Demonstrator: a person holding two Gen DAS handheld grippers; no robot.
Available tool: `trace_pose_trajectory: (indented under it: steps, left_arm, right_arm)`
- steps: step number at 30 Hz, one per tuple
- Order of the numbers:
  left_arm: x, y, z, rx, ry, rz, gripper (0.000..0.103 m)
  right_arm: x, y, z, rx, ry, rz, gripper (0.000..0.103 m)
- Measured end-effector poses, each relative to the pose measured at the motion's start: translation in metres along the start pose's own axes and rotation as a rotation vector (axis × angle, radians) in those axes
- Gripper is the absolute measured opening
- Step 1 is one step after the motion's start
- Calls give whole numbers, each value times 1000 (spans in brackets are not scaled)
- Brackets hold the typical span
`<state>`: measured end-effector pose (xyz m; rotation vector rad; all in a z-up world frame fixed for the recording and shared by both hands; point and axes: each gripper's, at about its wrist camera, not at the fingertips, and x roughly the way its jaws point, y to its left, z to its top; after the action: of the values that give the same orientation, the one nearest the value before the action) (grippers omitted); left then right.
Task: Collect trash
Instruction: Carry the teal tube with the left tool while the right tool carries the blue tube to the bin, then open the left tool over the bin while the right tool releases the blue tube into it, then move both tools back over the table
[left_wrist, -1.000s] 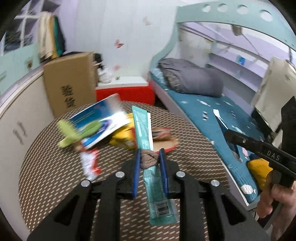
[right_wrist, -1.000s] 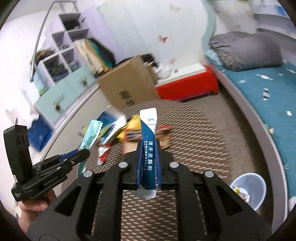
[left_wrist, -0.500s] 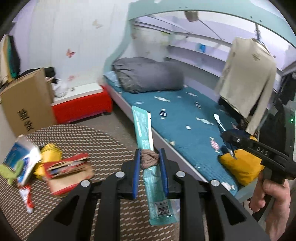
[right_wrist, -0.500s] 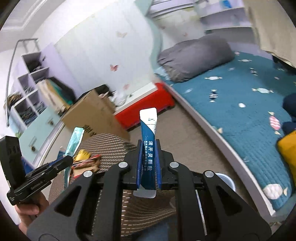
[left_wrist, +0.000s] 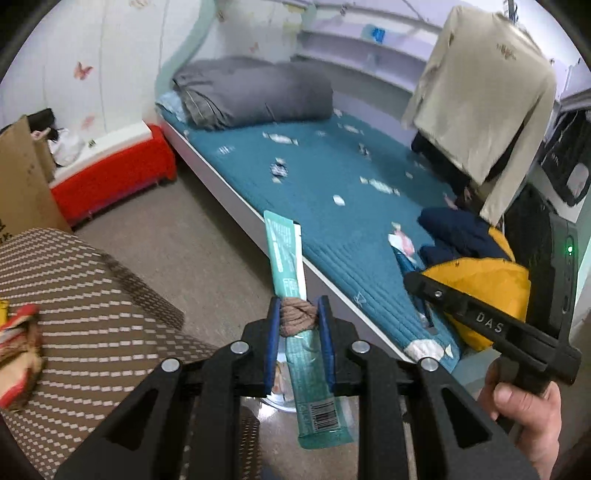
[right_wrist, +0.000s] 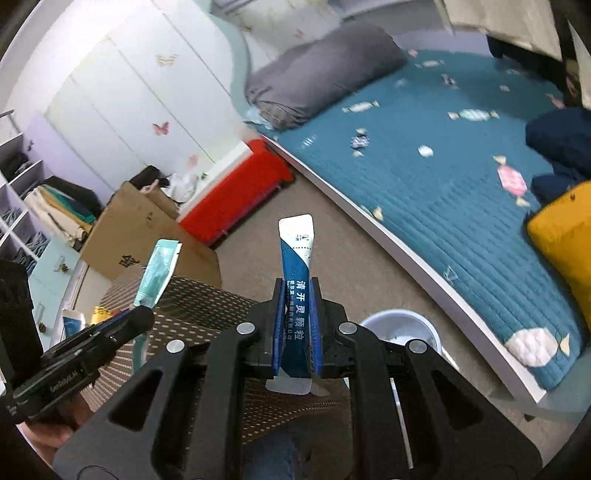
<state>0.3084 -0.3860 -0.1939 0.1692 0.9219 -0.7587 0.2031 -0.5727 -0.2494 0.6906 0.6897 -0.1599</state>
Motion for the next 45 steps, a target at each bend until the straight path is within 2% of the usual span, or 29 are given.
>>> trace_pose_trajectory:
  steps: [6, 11, 12, 13, 14, 15, 17, 20, 21, 22, 29, 39, 45]
  left_arm:
    - [57, -19, -5, 36, 114, -8, 20]
    - [91, -15, -6, 31, 203, -36, 21]
    - [96, -14, -6, 35, 224, -44, 30]
    - [102, -14, -6, 36, 243, -51, 61]
    - [104, -12, -6, 33, 249, -39, 78]
    - [104, -10, -6, 25, 235, -19, 92]
    - [99, -4, -5, 9, 207, -2, 92]
    - [90, 6, -1, -28, 201, 19, 92]
    - [85, 8, 1, -36, 189, 22, 92]
    - [81, 10, 2, -39, 178, 28, 92]
    - [35, 8, 7, -15, 82, 55, 92]
    - [-34, 10, 4, -11, -65, 56, 93]
    - [-71, 25, -4, -28, -128, 58, 93]
  right_arm:
    - [30, -28, -6, 55, 63, -21, 13]
    - [55, -43, -9, 84, 102, -23, 13]
    - [62, -47, -10, 94, 115, -23, 16]
    - [67, -50, -11, 107, 127, -25, 16]
    - [74, -56, -13, 127, 147, -33, 20]
    - [79, -61, -14, 146, 164, -35, 41]
    - [86, -71, -20, 193, 185, -45, 80]
    - [84, -79, -29, 222, 187, -48, 83]
    - [82, -80, -31, 227, 185, -52, 93]
    - [78, -80, -33, 232, 179, -62, 97]
    - [50, -73, -34, 221, 134, -132, 97]
    - [4, -22, -14, 135, 34, -89, 97]
    - [-17, 27, -6, 57, -4, -68, 97]
